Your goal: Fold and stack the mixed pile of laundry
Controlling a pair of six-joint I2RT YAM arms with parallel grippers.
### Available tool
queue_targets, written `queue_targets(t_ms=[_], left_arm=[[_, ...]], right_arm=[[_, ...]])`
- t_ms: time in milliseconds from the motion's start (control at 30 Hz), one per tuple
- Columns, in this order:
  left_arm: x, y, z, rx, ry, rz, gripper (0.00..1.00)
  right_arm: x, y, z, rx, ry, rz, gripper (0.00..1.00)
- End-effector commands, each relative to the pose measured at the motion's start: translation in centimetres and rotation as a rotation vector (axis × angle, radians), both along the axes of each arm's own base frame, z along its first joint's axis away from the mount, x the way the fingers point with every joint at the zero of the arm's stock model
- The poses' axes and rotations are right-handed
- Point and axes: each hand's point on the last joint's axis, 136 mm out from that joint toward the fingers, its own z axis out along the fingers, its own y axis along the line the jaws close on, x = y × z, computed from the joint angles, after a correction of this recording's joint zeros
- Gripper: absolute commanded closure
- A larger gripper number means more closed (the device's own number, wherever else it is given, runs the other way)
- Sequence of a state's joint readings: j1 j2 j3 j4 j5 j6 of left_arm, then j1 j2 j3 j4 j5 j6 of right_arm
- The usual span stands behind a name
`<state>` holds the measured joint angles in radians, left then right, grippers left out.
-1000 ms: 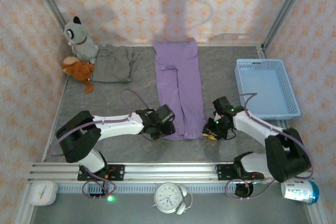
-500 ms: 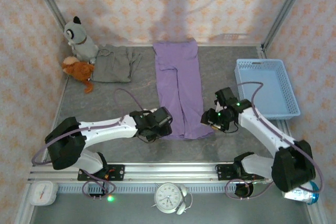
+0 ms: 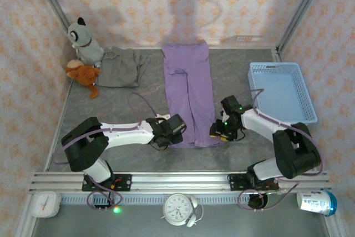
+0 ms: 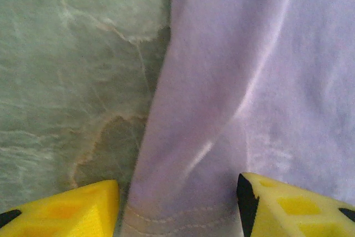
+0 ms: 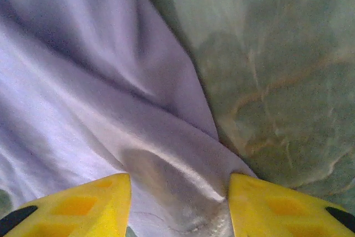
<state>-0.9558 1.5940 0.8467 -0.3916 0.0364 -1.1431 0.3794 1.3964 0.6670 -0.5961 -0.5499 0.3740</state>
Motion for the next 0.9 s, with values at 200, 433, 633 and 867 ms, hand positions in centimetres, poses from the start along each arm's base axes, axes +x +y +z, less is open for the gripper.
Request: queue_targets(t_ms=[200,433,633,867], left_arm=[[-2.8,-1.9,-1.1,-0.033,0.027,0.002,0.66],[-2.6,-0.5,0.1,0.005,0.006,0.028,0.93],[0.2,0.9,3.1,-0.025,-0.04,0.109,1.0],[7.5,2.5,9.9,-0.089,-0.169,0.162,1.0]], right_arm=[[-4.0,0.1,-0.2,0.034,0.031,-0.064,0.58],[-2.9,0.5,0.3,0.026,0.03,-0.063,0.95],[-0.4,1.3,4.0,0.038,-0.025,-0.063,1.0],[5.0,1.9,8.0,0.074,-0.1,-0.146,1.0]])
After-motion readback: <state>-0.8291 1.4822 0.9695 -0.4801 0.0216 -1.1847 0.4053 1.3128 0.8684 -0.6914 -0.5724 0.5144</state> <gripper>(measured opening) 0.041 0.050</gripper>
